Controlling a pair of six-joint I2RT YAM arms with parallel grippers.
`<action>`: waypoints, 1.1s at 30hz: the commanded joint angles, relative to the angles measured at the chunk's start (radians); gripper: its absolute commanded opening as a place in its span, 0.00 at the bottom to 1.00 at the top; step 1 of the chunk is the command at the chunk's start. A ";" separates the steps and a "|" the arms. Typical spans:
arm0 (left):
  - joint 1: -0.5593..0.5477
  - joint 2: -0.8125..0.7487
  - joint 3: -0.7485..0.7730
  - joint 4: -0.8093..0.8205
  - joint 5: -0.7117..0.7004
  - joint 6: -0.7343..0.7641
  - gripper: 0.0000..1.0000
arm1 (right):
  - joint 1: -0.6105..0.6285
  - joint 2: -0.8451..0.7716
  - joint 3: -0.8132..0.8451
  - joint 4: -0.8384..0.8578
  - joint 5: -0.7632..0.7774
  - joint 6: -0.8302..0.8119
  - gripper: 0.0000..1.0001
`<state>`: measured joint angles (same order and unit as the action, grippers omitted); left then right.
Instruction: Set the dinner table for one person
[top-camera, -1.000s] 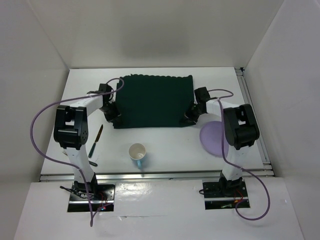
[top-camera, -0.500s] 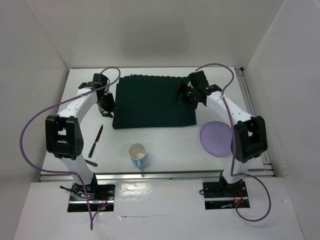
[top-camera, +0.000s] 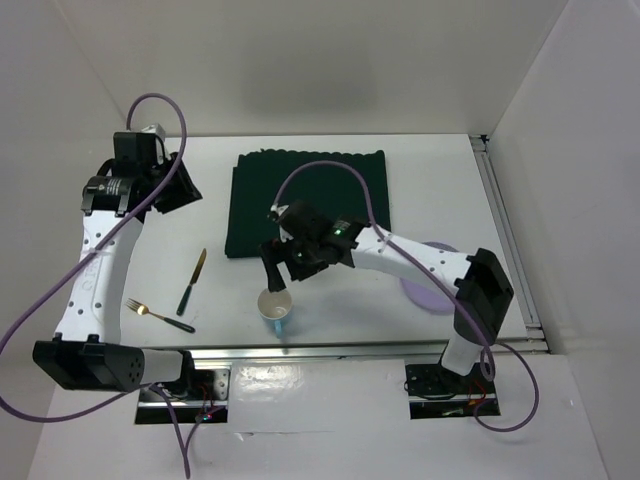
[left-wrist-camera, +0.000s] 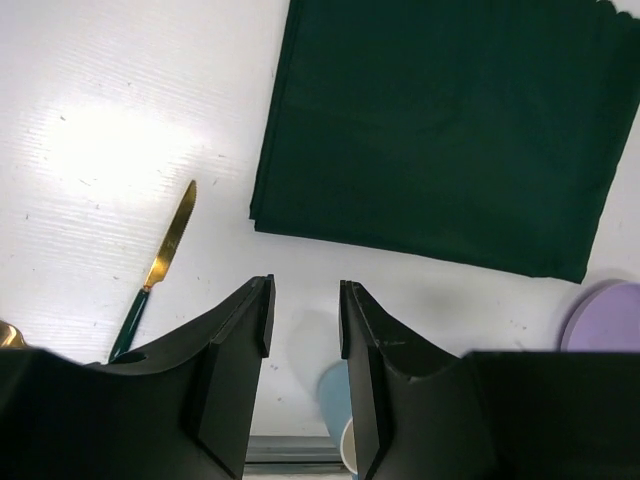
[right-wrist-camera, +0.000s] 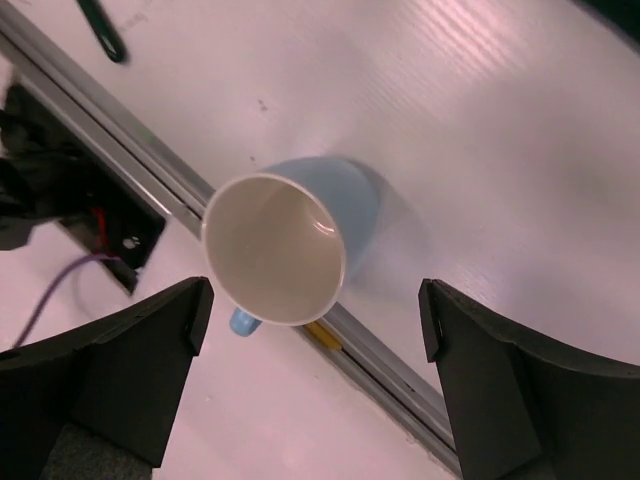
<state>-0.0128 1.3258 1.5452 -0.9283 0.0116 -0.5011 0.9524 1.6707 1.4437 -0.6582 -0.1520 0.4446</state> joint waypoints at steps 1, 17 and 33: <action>0.016 -0.022 0.013 -0.007 -0.003 -0.004 0.49 | 0.048 0.050 0.030 -0.072 0.118 -0.020 0.97; 0.036 -0.022 -0.010 -0.009 -0.001 0.018 0.47 | 0.103 0.190 0.075 -0.101 0.219 -0.023 0.09; 0.036 0.001 -0.022 -0.012 0.024 0.018 0.46 | -0.429 0.404 0.871 -0.432 0.327 -0.118 0.00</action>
<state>0.0185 1.3212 1.5227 -0.9504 0.0353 -0.4992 0.6357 2.0144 2.1643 -0.9993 0.1490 0.3450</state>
